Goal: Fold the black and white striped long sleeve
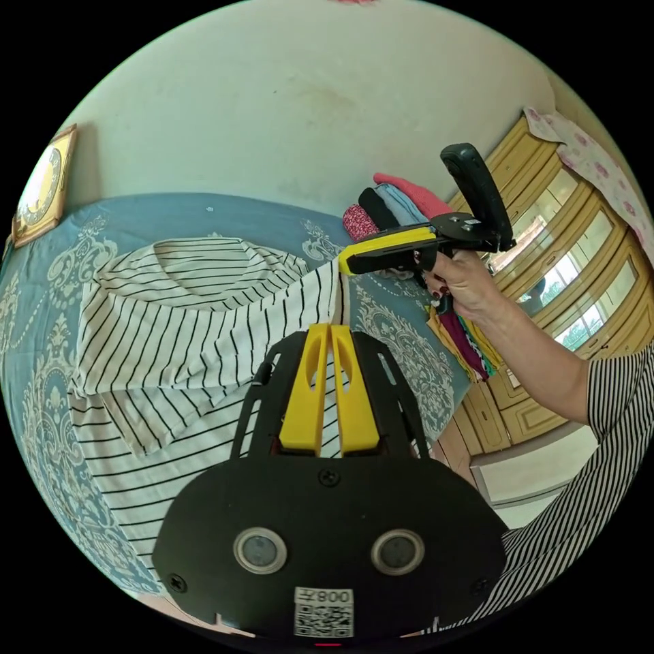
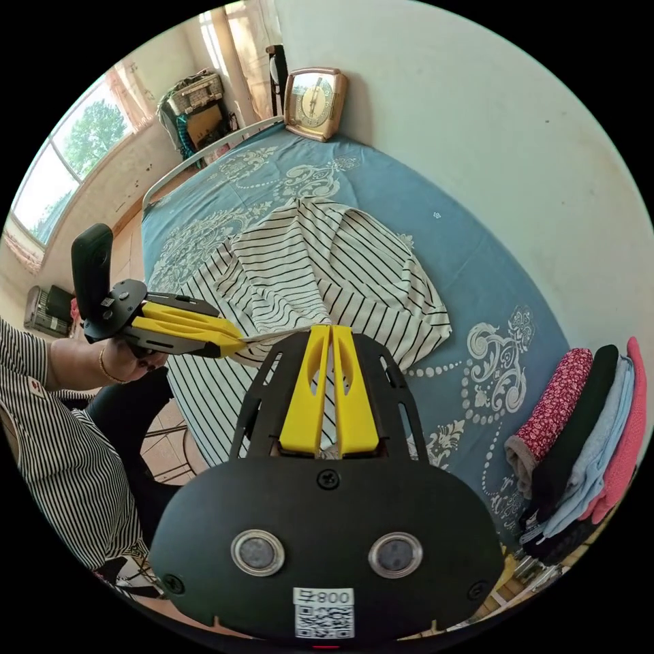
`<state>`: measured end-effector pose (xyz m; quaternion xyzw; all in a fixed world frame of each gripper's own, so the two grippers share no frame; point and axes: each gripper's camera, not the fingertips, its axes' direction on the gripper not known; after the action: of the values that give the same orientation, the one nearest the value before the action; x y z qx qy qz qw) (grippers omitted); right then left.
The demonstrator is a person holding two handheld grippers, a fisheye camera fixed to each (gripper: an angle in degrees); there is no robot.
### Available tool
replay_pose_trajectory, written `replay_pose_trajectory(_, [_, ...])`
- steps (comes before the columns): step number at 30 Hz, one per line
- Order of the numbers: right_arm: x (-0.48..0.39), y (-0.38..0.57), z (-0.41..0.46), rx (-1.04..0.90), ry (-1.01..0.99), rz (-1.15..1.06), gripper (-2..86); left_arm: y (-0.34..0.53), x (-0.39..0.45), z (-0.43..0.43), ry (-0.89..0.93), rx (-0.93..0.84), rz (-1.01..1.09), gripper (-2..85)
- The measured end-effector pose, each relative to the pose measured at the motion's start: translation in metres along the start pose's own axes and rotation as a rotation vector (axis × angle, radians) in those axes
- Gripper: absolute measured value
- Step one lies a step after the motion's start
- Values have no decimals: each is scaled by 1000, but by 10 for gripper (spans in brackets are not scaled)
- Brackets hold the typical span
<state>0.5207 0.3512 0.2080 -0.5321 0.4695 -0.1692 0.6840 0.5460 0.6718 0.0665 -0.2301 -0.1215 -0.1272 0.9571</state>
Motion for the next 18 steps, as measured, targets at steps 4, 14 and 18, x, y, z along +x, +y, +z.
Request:
replay_pose_trajectory(4, [26, 19, 11, -7, -33, 26, 3, 3, 4, 36, 12, -45, -3, 5])
replay_pose_trajectory(14, [87, 78, 51, -76, -94, 43, 3, 27, 21, 123, 25, -165, -8, 6])
replay_pose_trajectory(18, [117, 105, 66, -150, -141, 116, 6, 42, 25, 132, 32, -188, -10, 11])
